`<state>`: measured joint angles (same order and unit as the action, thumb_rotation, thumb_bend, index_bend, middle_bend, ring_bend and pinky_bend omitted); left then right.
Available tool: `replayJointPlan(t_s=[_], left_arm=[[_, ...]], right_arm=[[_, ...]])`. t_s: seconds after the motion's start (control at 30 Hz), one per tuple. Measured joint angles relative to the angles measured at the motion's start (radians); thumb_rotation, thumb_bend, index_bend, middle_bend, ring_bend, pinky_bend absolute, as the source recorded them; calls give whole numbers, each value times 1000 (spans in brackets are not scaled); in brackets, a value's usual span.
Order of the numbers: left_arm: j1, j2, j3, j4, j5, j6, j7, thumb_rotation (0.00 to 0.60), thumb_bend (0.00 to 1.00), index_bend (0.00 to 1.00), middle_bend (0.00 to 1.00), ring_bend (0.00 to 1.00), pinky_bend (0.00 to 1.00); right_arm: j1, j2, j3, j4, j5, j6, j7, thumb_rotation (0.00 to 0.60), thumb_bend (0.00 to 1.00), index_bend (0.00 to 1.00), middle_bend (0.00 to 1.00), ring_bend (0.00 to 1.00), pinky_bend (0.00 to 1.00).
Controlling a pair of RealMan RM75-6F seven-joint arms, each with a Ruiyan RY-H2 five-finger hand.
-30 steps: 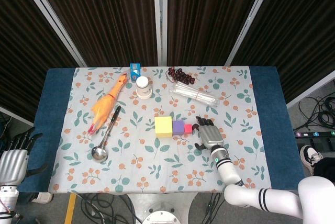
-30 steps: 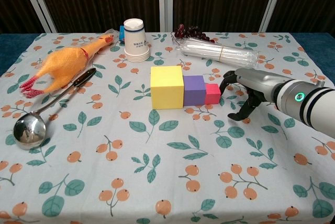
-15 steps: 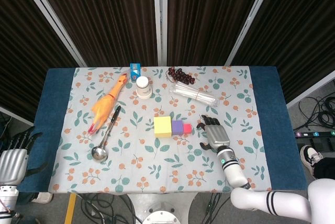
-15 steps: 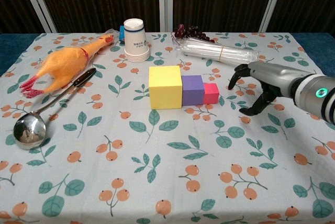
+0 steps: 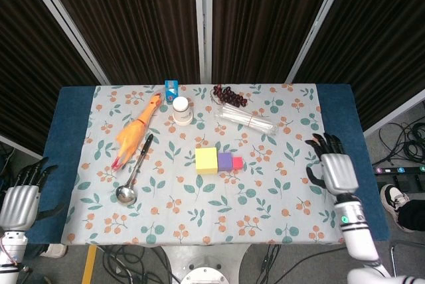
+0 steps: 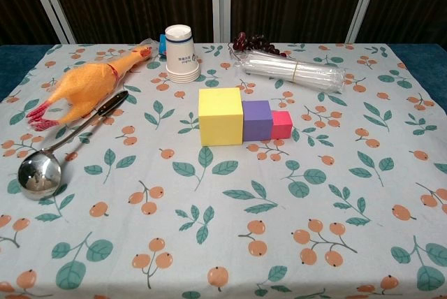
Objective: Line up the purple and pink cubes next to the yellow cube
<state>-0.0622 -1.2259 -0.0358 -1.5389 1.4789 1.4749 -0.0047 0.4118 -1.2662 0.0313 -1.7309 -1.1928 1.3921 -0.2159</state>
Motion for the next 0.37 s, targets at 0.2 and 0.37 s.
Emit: replayJointPlan(t_s=[0.2, 0.37], left_arm=[[-8, -6, -1, -16, -5, -12, 21, 600, 16, 235, 170, 121, 122], [-15, -7, -4, -30, -5, -15, 37, 600, 16, 235, 170, 121, 122]], right_arm=[[-164, 71, -91, 29, -171, 151, 189, 600, 298, 168, 55, 0, 1], [-263, 89, -131, 56, -261, 238, 245, 600, 299, 168, 59, 0, 0]])
